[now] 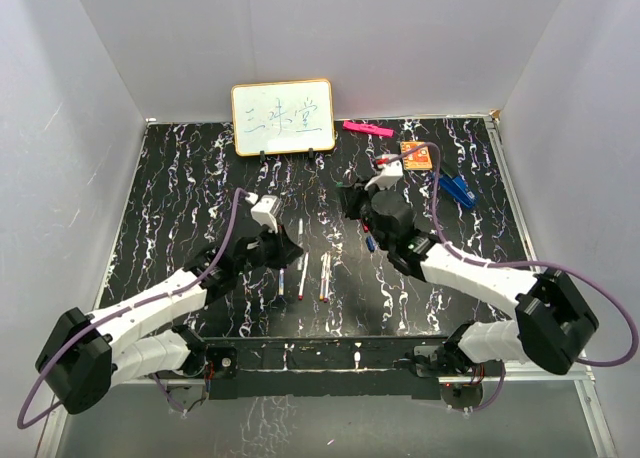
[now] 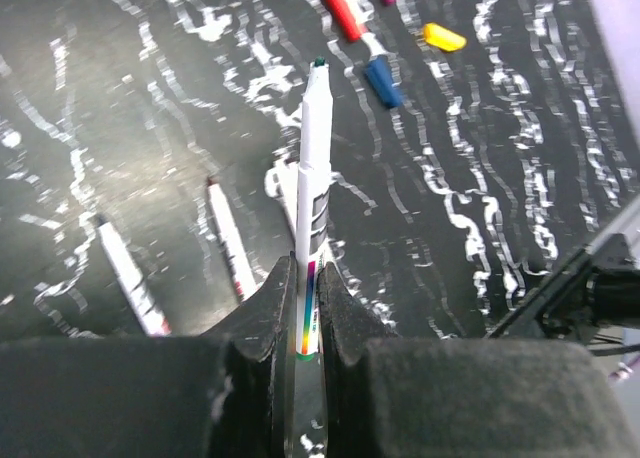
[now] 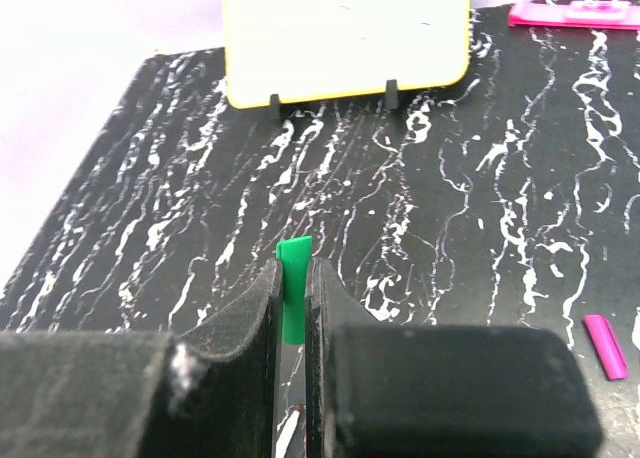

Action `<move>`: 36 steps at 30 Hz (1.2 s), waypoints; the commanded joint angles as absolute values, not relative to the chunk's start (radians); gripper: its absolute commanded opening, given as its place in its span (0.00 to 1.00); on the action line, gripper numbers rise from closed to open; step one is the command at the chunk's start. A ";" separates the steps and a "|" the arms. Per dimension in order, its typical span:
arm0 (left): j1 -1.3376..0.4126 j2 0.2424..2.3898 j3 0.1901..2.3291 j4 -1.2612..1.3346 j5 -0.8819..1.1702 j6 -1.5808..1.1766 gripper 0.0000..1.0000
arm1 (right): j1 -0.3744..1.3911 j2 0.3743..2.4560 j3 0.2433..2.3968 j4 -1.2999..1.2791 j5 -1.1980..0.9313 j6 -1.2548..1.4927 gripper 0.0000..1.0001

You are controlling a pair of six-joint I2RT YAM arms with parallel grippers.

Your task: Insert the pens into the pen caps

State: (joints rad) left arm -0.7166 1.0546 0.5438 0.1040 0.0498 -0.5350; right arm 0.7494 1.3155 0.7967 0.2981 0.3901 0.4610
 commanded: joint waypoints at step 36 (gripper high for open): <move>-0.807 1.156 0.603 0.508 0.154 -0.524 0.00 | 0.744 1.219 0.597 0.811 0.130 0.463 0.00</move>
State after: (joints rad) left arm -0.8001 1.1885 0.5976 0.4725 0.1600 -0.5385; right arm 0.7452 1.2263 0.6052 0.7380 0.1314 0.4545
